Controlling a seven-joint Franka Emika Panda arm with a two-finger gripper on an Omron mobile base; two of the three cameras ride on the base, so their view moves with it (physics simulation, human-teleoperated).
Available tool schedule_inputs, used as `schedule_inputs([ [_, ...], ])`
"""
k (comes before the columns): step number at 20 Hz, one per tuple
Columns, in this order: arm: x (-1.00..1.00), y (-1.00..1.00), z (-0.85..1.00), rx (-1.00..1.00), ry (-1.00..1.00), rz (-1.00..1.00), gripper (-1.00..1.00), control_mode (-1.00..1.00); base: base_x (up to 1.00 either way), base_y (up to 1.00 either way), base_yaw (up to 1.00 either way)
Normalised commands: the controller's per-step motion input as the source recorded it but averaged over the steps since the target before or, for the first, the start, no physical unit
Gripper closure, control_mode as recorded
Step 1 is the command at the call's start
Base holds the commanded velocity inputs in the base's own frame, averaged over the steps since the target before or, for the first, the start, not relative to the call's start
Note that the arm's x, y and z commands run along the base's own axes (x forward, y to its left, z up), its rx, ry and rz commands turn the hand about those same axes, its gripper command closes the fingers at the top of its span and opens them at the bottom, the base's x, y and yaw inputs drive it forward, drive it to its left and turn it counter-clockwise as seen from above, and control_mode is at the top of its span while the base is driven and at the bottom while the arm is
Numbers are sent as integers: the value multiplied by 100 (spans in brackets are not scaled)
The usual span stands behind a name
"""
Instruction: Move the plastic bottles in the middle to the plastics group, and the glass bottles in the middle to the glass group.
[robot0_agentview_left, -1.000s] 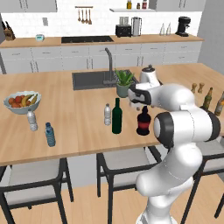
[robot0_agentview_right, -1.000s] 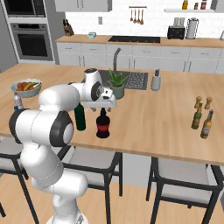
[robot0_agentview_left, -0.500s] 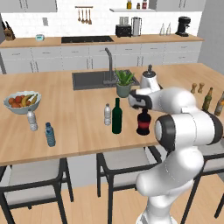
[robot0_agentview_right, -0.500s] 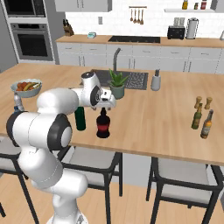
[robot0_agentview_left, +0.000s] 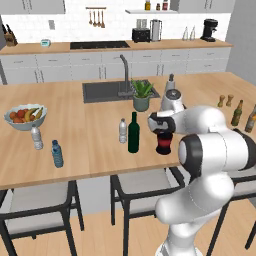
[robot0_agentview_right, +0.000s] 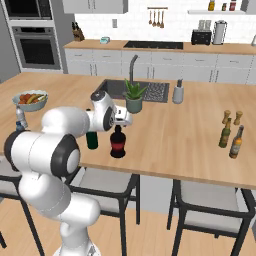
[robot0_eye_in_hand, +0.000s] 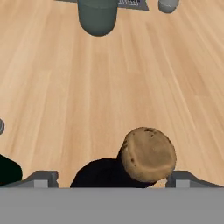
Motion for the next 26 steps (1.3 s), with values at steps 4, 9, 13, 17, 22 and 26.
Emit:
schedule_inputs([
  [4, 15, -2, 0, 0, -1, 0, 100, -100, 0, 0, 0],
  [9, 4, -3, 0, 0, -6, 0, 100, -100, 0, 0, 0],
  [13, -16, -17, 1, 6, -19, 0, 100, -100, 0, 0, 0],
  [17, -44, -36, 34, 14, -14, -1, 100, -100, 0, 0, 0],
  [22, -45, -66, 46, 1, -2, -25, 100, -100, 0, 0, 0],
  [26, -33, -76, 48, 0, 5, -36, 100, -100, 0, 0, 0],
])
